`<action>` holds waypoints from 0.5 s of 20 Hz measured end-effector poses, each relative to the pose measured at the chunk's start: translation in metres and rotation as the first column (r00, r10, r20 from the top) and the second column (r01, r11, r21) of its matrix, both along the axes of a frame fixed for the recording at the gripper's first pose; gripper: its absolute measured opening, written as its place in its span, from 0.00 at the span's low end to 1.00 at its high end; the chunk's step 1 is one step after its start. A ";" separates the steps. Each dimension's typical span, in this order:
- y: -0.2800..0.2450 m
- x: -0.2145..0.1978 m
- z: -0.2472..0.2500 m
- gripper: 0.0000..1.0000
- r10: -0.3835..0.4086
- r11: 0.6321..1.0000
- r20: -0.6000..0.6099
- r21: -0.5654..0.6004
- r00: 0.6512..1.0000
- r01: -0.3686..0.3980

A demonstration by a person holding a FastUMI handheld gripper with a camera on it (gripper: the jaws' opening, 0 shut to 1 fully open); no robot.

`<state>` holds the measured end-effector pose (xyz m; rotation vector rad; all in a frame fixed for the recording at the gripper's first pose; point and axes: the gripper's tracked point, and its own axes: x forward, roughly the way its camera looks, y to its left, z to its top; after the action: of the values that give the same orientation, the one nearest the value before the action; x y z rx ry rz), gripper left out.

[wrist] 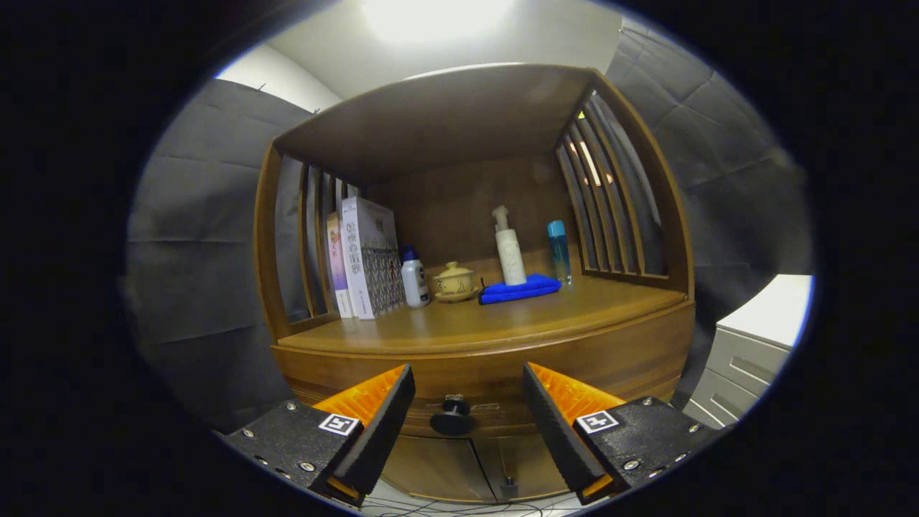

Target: Pull open the drawer, take out the items inside it, and place them on the countertop above the cabinet.

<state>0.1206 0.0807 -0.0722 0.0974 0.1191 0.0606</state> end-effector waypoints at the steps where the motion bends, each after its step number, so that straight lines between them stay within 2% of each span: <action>1: 0.001 0.006 -0.008 0.94 0.001 1.000 -0.013 -0.009 1.000 -0.001; 4: 0.015 0.015 -0.028 0.93 0.001 0.999 -0.048 -0.035 0.999 -0.003; 6: 0.021 0.018 -0.042 0.89 0.003 0.999 -0.078 -0.036 0.997 -0.006; 8: 0.021 0.021 -0.051 0.80 -0.007 0.999 -0.101 -0.040 0.995 0.003; 10: 0.022 0.022 -0.060 0.66 -0.011 1.000 -0.122 -0.028 0.992 0.007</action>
<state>0.1427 0.1024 -0.1323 0.0743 0.2417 0.0440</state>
